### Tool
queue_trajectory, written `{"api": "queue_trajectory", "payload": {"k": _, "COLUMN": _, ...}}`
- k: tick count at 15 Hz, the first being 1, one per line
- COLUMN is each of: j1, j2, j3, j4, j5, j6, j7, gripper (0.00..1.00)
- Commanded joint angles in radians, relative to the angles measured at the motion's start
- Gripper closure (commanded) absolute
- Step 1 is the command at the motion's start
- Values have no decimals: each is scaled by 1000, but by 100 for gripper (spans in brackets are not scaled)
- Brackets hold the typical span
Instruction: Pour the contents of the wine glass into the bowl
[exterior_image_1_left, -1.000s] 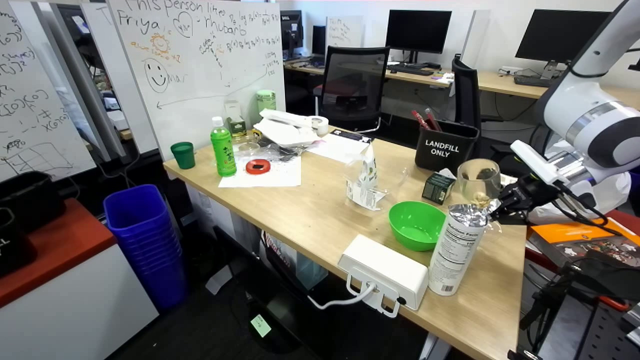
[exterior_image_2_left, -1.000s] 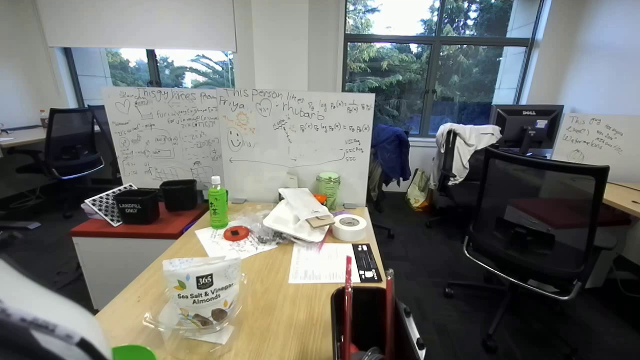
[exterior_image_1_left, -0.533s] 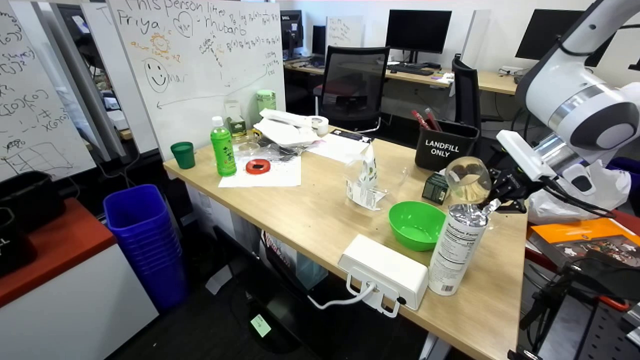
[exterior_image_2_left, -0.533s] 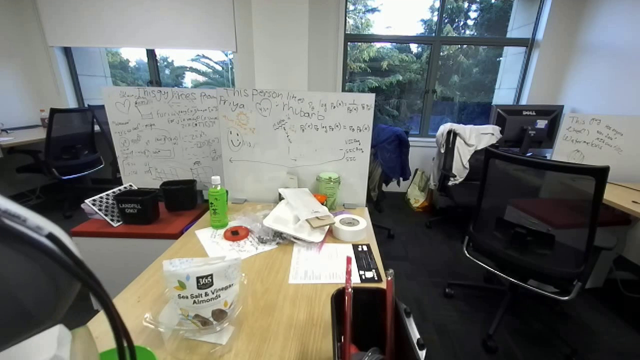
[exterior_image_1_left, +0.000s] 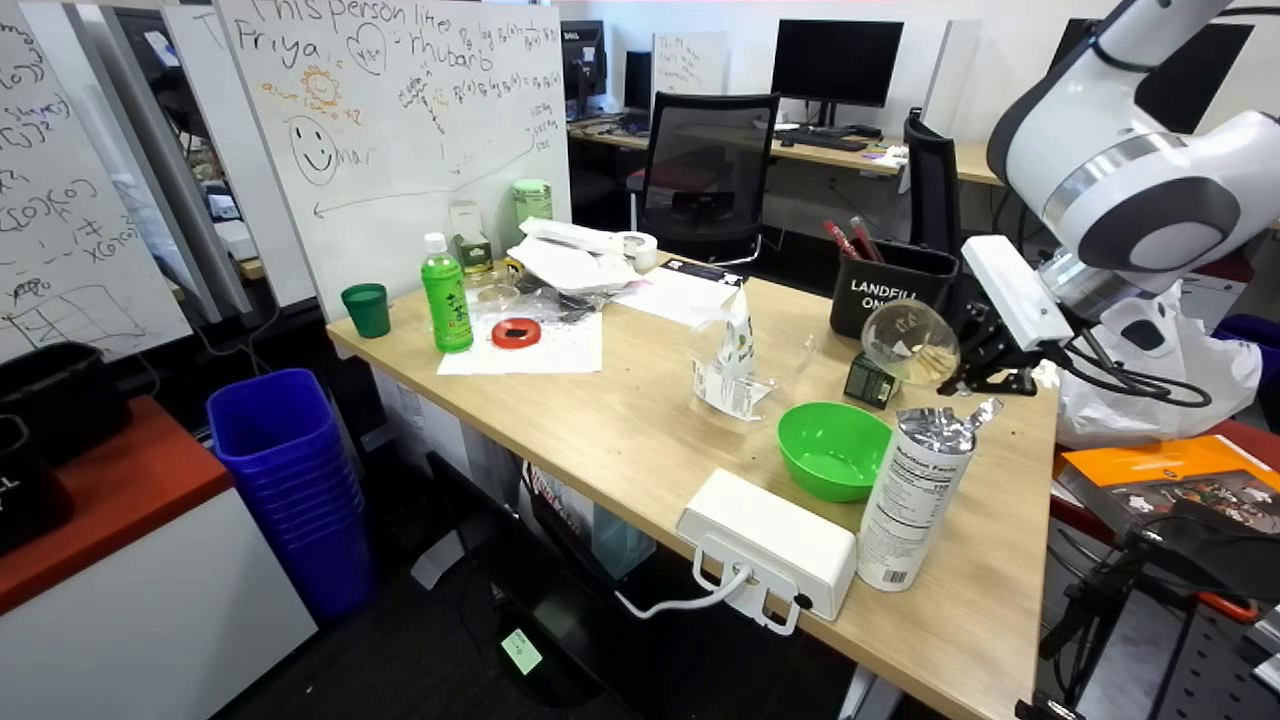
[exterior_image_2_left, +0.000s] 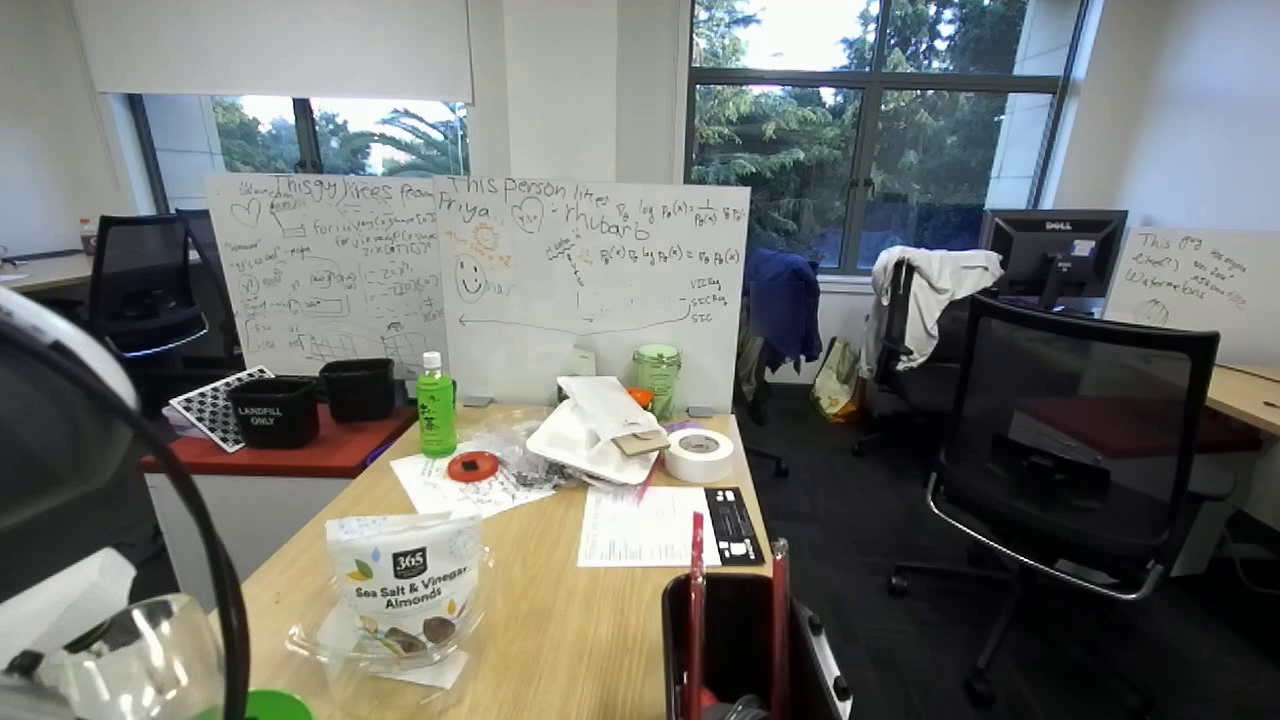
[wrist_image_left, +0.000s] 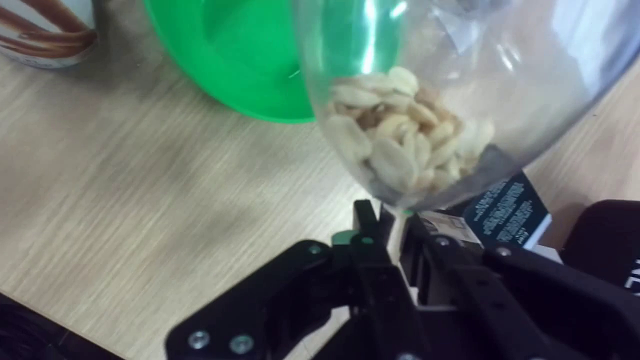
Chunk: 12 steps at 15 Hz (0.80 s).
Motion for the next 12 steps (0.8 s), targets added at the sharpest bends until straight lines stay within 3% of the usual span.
{"api": "queue_trajectory", "payload": {"k": 1, "j1": 46, "j2": -14, "j3": -24, "j4": 77, "j5": 160, "j6": 131, "j7": -198, "gripper": 96}}
{"api": "queue_trajectory", "payload": {"k": 5, "j1": 105, "j2": -9, "j3": -97, "j4": 177, "j5": 239, "j6": 238, "j7": -391, "gripper": 96}}
{"api": "queue_trajectory", "payload": {"k": 12, "j1": 269, "j2": 88, "j3": -285, "j4": 229, "j5": 322, "j6": 220, "j7": -564, "gripper": 96}}
